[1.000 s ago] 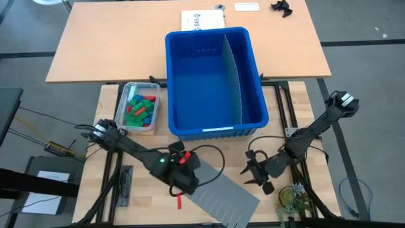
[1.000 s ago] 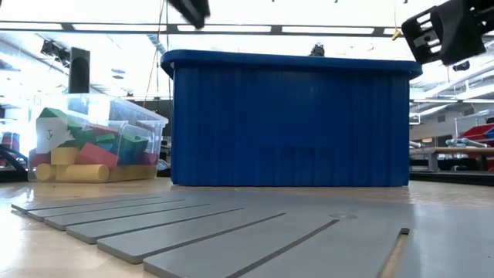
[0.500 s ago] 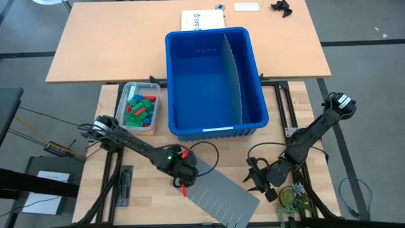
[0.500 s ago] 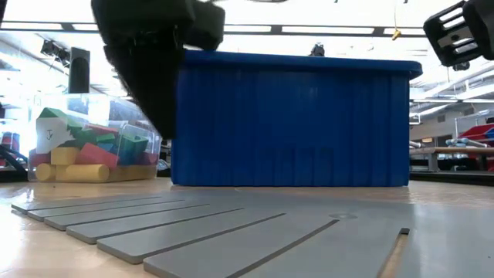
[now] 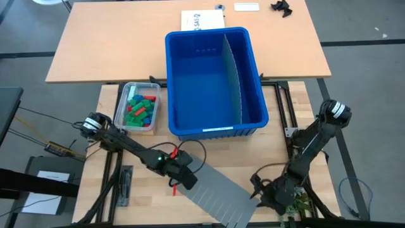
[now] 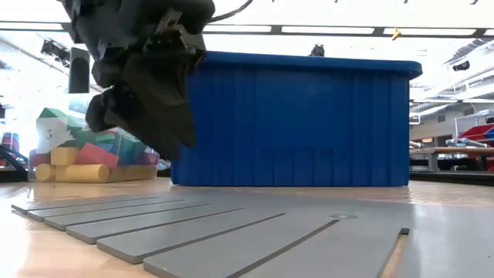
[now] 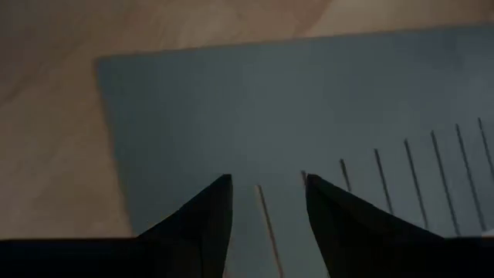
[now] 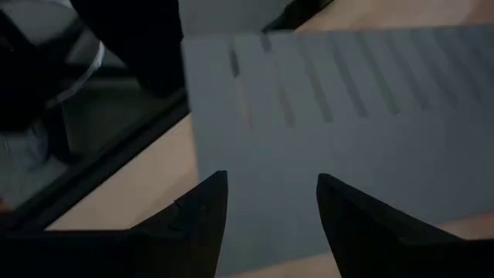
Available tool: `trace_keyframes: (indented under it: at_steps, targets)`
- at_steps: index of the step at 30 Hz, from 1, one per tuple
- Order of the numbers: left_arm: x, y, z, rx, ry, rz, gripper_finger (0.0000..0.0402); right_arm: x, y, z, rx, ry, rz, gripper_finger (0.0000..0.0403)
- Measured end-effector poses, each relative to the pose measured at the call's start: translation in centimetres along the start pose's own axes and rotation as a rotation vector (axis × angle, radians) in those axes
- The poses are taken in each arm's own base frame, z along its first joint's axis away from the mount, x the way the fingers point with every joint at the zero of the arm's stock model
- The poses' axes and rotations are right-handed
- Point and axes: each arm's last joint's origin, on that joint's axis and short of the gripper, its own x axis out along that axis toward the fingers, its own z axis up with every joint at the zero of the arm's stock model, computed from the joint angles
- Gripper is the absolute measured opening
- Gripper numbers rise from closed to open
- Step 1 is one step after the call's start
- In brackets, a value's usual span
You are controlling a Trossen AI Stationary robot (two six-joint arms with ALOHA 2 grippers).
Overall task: Sort blocks
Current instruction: Assemble the blue bin using bin divider
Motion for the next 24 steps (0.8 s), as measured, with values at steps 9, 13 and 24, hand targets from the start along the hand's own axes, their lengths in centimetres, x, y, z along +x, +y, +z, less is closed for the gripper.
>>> trace_keyframes:
  at_steps: [9,13,24]
  targets:
    - [-0.5,0.0,-1.7,-0.095,-0.188,0.065,0.0172,3.1,2.5,1.4,-0.064,0.109,0.008,0.0191]
    - [-0.5,0.2,-1.9,-0.129,-0.148,0.072,0.0172,4.4,3.0,1.5,-0.119,0.239,-0.023,0.0193]
    - [1.0,3.4,-2.9,-0.202,-0.038,0.136,0.0172,5.5,3.9,2.0,-0.096,0.315,-0.053,0.0190]
